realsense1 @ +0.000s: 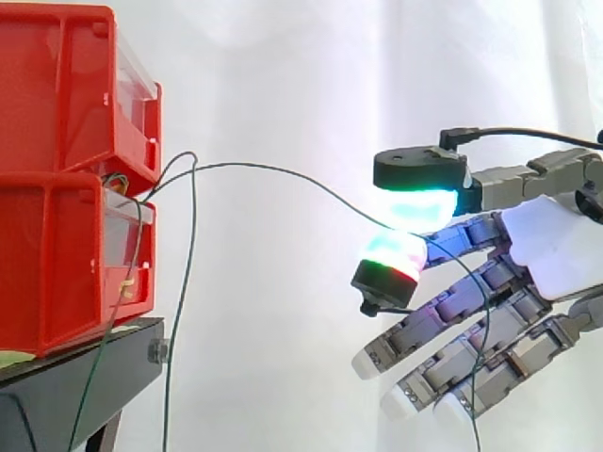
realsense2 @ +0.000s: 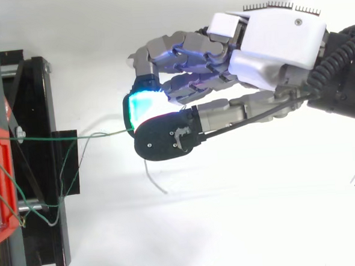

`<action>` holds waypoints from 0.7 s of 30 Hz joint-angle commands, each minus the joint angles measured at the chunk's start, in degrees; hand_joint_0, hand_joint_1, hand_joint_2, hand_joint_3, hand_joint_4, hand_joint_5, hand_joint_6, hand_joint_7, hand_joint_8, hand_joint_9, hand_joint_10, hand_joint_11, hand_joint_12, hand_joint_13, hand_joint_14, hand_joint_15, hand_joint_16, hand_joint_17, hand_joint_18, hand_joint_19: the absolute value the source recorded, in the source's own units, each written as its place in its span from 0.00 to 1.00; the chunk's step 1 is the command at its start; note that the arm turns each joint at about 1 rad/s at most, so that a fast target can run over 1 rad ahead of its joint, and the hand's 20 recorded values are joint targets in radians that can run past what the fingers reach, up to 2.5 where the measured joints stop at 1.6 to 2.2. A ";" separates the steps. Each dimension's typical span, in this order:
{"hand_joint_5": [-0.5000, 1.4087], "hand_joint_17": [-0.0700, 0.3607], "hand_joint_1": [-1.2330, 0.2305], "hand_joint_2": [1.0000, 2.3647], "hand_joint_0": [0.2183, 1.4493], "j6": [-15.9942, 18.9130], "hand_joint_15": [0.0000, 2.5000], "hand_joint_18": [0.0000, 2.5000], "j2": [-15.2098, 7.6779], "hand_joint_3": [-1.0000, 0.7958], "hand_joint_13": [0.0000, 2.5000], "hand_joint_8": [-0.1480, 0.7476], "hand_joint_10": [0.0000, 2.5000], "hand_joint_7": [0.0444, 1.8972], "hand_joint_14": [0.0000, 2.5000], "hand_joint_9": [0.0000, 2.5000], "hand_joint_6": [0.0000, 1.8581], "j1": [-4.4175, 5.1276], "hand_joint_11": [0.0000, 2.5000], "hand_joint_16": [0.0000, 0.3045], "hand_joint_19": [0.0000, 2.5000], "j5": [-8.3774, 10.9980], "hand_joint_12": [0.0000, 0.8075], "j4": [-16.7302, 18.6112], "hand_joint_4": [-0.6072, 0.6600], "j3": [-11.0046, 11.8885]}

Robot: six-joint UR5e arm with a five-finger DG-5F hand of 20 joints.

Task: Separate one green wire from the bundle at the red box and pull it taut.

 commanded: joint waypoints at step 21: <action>0.19 0.47 0.27 0.02 0.32 -0.81 0.07 0.25 0.02 0.60 0.23 0.46 0.00 0.73 0.00 0.17 0.45 0.35 0.02 0.19 0.07 0.04 0.51 2.55 0.33 -0.01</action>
